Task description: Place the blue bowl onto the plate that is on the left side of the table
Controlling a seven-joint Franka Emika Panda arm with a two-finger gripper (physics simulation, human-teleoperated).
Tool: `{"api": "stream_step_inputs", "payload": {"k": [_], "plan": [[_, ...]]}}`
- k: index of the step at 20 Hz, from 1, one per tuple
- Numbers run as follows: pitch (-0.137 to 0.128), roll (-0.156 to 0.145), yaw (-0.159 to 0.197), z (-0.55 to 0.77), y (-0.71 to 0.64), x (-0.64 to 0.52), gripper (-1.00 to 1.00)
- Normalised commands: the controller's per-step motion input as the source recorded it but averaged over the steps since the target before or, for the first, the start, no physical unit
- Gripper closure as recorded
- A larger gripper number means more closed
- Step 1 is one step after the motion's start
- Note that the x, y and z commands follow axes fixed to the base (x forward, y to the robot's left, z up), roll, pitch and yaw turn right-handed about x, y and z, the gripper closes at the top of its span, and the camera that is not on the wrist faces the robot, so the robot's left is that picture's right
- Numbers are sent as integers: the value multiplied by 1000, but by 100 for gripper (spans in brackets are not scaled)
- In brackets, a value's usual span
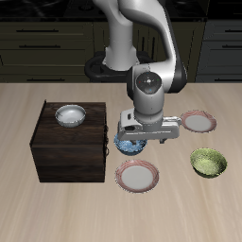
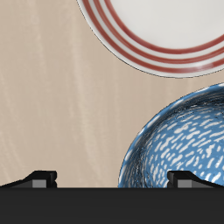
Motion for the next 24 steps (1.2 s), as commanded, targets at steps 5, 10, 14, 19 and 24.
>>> {"api": "stream_step_inputs", "payload": {"k": [5, 10, 14, 19, 24], "plan": [[-1, 15, 9, -45, 38, -86, 100], [-8, 24, -5, 128, -1, -73, 100], [-22, 18, 1, 115, 17, -99, 100], [-31, 10, 9, 189, 4, -115, 100], [-68, 7, 18, 365, 45, -240, 100]]}}
